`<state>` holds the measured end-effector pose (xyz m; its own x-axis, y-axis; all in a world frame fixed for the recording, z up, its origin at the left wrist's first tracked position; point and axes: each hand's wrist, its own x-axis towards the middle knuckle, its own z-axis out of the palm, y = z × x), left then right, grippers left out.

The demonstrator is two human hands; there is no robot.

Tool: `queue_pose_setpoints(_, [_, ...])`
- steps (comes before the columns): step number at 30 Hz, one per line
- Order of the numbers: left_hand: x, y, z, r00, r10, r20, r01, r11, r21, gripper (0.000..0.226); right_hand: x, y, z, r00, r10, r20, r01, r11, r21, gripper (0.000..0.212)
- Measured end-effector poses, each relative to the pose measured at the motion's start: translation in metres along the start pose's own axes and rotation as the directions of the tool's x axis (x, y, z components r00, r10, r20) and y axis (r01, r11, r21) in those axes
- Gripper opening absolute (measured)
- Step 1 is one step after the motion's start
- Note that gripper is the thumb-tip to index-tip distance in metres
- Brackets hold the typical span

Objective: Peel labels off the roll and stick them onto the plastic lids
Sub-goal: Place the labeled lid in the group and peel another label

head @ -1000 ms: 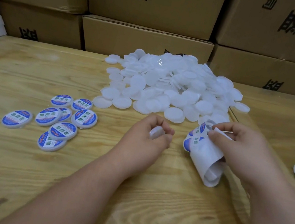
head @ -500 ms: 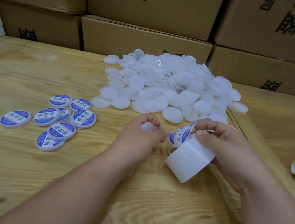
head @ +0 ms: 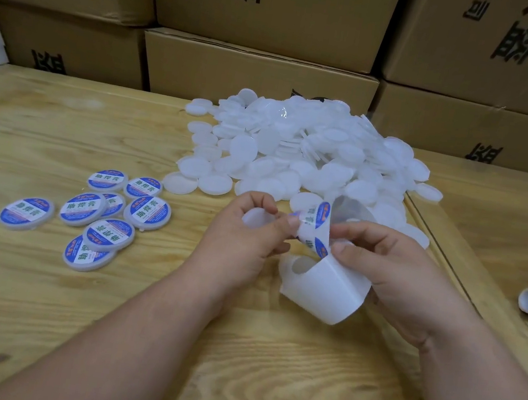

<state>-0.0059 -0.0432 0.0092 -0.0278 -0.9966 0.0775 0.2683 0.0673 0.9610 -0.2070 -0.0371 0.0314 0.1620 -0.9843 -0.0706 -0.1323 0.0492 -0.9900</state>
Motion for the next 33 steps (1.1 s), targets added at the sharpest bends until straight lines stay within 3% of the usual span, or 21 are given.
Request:
queue_pose_setpoints(3, [0.001, 0.001, -0.001, 0.997, 0.048, -0.052, -0.049, 0.999, -0.015, 0.025, -0.001, 0.001, 0.003, 1.0, -0.025, 0.007, 0.026, 0.988, -0.153, 0.015])
queue_pose_setpoints(6, [0.0, 0.002, 0.0, 0.988, 0.095, -0.124, -0.088, 0.994, 0.06, 0.028, -0.004, -0.001, 0.008, 0.994, -0.038, 0.1, 0.066, 0.954, -0.294, 0.029])
queue_pose_setpoints(8, [-0.001, 0.002, 0.0, 0.978, 0.129, -0.163, -0.113, 0.988, 0.103, 0.032, -0.004, -0.002, 0.01, 0.993, -0.053, 0.109, 0.081, 0.959, -0.272, 0.039])
queue_pose_setpoints(12, [-0.003, 0.006, 0.003, 0.964, 0.18, -0.198, -0.151, 0.977, 0.152, 0.035, -0.006, -0.003, 0.016, 0.985, -0.082, 0.154, 0.097, 0.991, -0.095, 0.026])
queue_pose_setpoints(17, [0.0, 0.004, 0.001, 0.953, 0.138, -0.268, -0.103, 0.985, 0.142, 0.03, -0.004, 0.004, 0.022, 0.982, -0.106, 0.155, 0.136, 0.971, -0.196, 0.024])
queue_pose_setpoints(20, [0.001, 0.002, -0.003, 0.927, 0.191, -0.323, -0.103, 0.957, 0.271, 0.02, -0.003, 0.005, 0.022, 0.988, -0.133, 0.073, 0.143, 0.978, -0.154, 0.01])
queue_pose_setpoints(22, [0.0, 0.004, -0.005, 0.908, 0.309, -0.283, -0.173, 0.891, 0.419, 0.016, -0.001, 0.005, 0.022, 0.986, -0.164, 0.015, 0.164, 0.972, -0.166, 0.006])
queue_pose_setpoints(25, [-0.004, 0.009, -0.007, 0.892, 0.45, -0.041, -0.346, 0.738, 0.579, 0.01, 0.0, 0.004, 0.024, 0.978, -0.203, -0.05, 0.193, 0.967, -0.169, 0.01])
queue_pose_setpoints(28, [-0.007, 0.009, -0.006, 0.886, 0.446, 0.126, -0.413, 0.638, 0.65, 0.011, -0.001, 0.003, 0.027, 0.969, -0.242, -0.044, 0.232, 0.958, -0.171, 0.014])
queue_pose_setpoints(33, [-0.007, 0.007, -0.007, 0.899, 0.416, 0.137, -0.388, 0.613, 0.688, 0.013, -0.001, 0.004, 0.03, 0.963, -0.271, -0.004, 0.266, 0.948, -0.174, 0.018])
